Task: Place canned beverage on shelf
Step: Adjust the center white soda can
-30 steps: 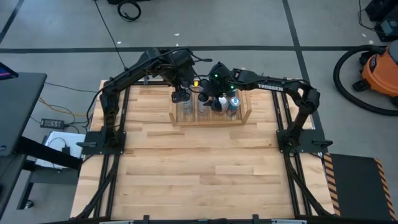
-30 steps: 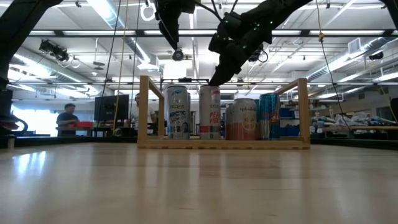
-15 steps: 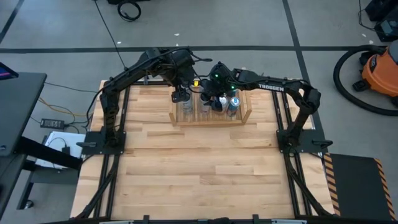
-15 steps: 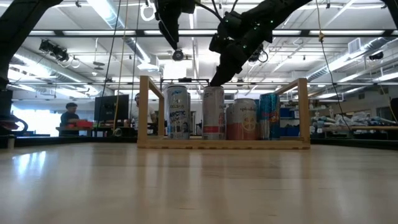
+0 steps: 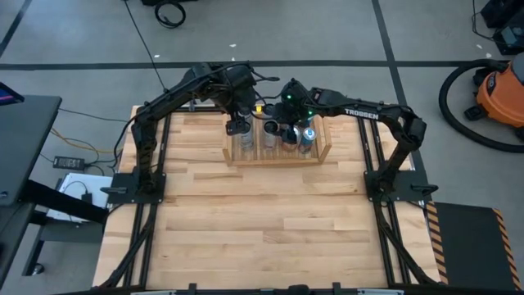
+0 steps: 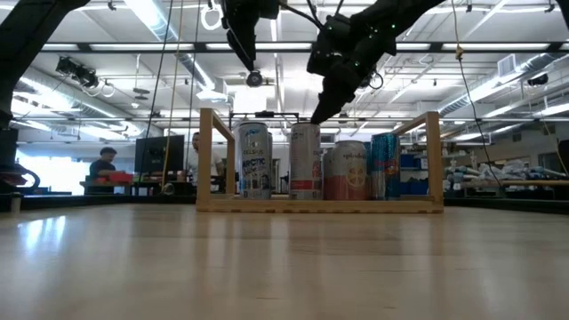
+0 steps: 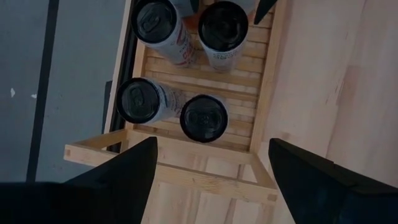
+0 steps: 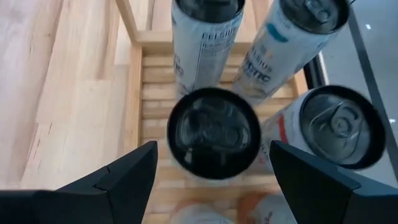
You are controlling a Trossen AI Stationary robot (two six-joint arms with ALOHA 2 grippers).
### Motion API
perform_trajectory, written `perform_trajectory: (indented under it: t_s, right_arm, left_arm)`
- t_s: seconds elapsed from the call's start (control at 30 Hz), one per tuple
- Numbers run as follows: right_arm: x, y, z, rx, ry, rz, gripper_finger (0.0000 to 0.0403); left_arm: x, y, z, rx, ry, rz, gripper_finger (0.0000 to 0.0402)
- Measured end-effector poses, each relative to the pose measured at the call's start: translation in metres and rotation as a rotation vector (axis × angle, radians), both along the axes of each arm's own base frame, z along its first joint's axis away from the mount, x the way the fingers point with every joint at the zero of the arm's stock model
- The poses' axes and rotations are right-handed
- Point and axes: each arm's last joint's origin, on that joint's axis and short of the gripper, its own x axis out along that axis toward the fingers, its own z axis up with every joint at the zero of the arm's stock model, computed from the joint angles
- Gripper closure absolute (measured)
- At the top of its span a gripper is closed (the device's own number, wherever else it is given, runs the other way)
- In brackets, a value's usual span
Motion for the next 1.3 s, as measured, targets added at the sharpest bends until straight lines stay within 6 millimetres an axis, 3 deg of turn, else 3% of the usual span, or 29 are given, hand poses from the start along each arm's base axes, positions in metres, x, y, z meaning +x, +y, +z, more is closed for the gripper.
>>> perform_trajectory:
  t_s: [0.8,1.13,1.3]
  right_arm:
    - [0.015,-0.004,-0.021,0.055,0.010,-0.034,0.0084]
    - [0.015,-0.001,-0.020,0.109,0.012,-0.134,0.0131]
    - [0.020,0.009,-0.020,0.094,0.026,-0.206,0.0134]
  left_arm:
    - [0.001,0.000,0.000,0.002,-0.005,0.001,0.0092]
    - [0.001,0.000,0.000,0.002,-0.006,0.001,0.0092]
    - [0.001,0.000,0.000,0.002,-0.006,0.003,0.0092]
